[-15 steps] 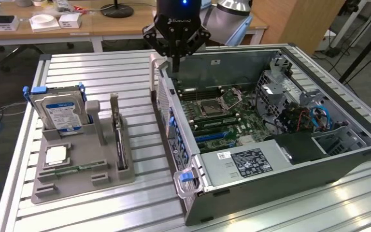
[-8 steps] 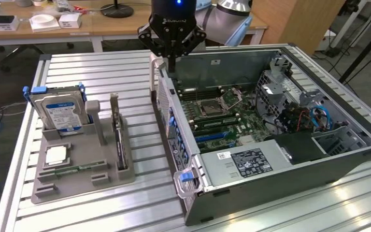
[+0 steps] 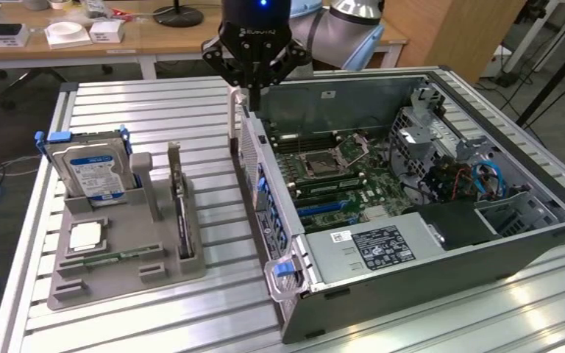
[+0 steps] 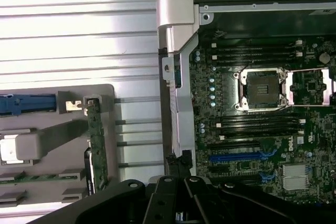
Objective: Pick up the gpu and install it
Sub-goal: 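Reach for the gpu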
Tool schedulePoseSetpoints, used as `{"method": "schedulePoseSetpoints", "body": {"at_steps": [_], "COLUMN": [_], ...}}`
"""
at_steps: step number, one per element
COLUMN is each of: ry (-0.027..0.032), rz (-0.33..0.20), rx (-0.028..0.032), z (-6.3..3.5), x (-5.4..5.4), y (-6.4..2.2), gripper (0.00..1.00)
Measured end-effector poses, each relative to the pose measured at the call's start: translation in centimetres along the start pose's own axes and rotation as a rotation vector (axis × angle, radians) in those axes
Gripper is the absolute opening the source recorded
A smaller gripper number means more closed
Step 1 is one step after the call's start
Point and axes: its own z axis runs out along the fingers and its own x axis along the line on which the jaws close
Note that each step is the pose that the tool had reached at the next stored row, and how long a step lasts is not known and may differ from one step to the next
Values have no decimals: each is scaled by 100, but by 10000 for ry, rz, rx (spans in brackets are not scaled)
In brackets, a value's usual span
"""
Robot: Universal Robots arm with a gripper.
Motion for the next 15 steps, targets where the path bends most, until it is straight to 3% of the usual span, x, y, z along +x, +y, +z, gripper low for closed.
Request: {"method": "schedulePoseSetpoints", "body": {"at_steps": [15], "ry": [0], "rz": [0], "rx": [0], "z": [-6], "x": [205], "y": [-18], "gripper": [11]}}
